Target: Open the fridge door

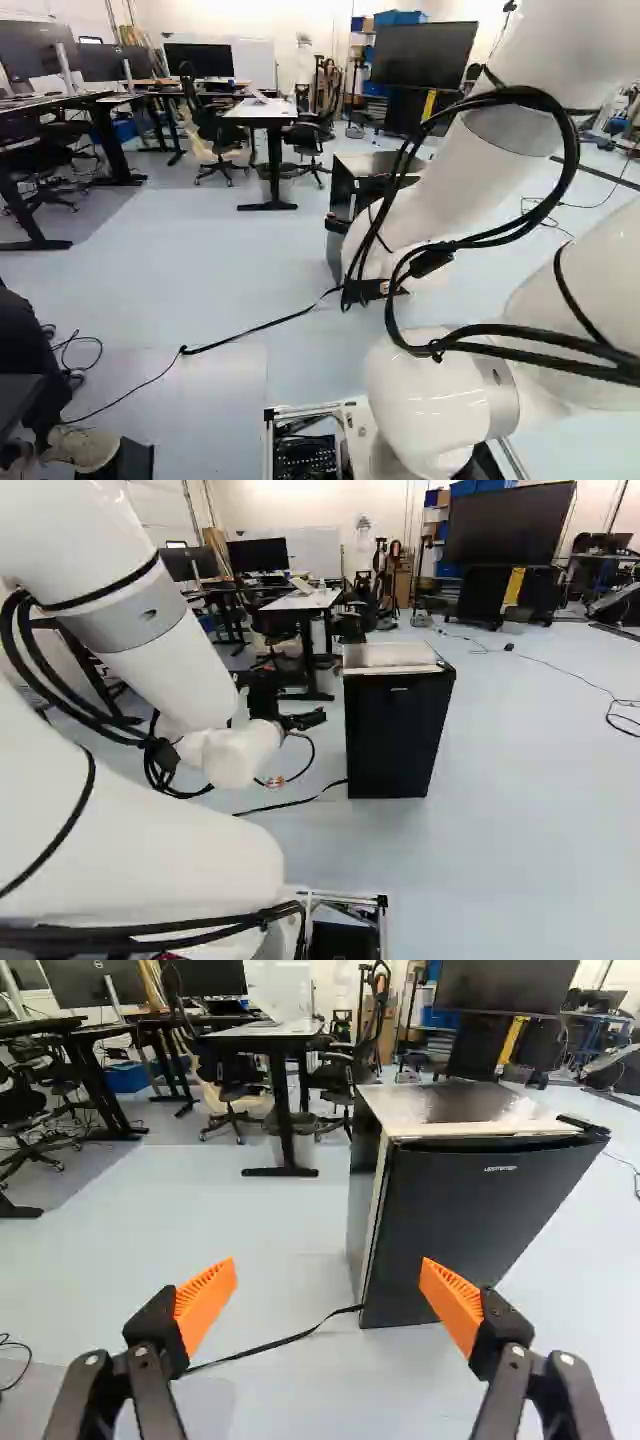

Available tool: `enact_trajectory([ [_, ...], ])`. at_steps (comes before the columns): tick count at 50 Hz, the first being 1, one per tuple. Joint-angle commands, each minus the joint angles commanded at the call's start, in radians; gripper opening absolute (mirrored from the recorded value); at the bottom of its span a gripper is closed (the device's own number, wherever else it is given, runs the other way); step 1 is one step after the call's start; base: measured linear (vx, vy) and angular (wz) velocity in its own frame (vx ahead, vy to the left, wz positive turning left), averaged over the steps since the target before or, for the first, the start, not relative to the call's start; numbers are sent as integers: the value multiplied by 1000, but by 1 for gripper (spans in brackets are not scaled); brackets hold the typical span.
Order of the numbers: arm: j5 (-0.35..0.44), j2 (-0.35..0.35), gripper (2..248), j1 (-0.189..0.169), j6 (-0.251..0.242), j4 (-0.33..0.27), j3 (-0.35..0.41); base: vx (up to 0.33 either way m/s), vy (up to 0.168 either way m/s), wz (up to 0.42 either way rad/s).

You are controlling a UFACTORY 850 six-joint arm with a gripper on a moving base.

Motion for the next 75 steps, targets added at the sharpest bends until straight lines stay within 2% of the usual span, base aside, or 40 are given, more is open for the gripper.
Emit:
enact_trajectory([
  [39,0,-6,247,0,0,0,-5,0,0,0],
  [75,0,-96,247,0,0,0,-83,0,0,0],
])
